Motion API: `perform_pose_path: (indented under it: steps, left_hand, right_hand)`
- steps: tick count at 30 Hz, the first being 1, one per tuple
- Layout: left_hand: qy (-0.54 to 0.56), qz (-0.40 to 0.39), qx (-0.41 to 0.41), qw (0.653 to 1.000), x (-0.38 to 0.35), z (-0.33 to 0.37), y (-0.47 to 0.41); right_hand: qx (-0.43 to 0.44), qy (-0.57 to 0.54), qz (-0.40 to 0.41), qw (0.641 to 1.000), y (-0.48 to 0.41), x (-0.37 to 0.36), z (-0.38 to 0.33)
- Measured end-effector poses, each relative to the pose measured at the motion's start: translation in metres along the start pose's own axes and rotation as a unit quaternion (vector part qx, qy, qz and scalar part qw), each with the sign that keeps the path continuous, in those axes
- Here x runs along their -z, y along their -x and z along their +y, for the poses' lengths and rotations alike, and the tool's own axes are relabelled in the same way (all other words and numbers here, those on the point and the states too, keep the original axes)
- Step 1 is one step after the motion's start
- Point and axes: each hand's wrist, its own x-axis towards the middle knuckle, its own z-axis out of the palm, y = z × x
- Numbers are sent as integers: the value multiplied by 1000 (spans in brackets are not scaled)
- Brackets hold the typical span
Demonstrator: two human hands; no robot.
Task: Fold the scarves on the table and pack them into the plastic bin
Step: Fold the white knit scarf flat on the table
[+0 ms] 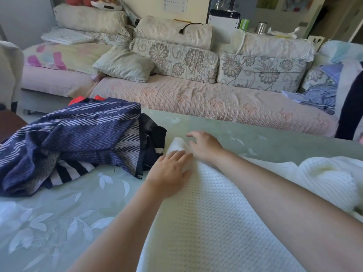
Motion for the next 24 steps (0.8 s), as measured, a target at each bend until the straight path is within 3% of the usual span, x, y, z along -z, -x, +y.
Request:
perform_pose_path:
  steps: [2,4,7,10,13,15,18,21,24]
  left_hand:
    - [-9,-78,26,997,-3,-1,-1]
    - [-53,-103,66,991,-1,5,-7]
    - [-119,-111,113,980,7,29,-17]
    - [-105,-76,121,984,10,58,-25]
    - [-35,-17,77,996,17,93,-34]
    - [-3,19,27,999,21,119,-38]
    - [35,60,-50,996,22,163,-35]
    - [103,90,-125,983,21,215,-26]
    - [169,89,-194,962,20,277,-12]
  right_hand:
    - [16,38,-71,997,21,2,19]
    - [6,88,-123,988,44,9,43]
    - [4,186,-80,979,77,37,76]
    - [-17,235,-21,972,112,74,109]
    - [-33,214,63,974,146,107,144]
    - [-31,162,162,973,172,128,166]
    - [-60,106,293,948,209,156,194]
    - [-146,41,270,951,241,171,216]
    - [-171,76,181,966,268,170,243]
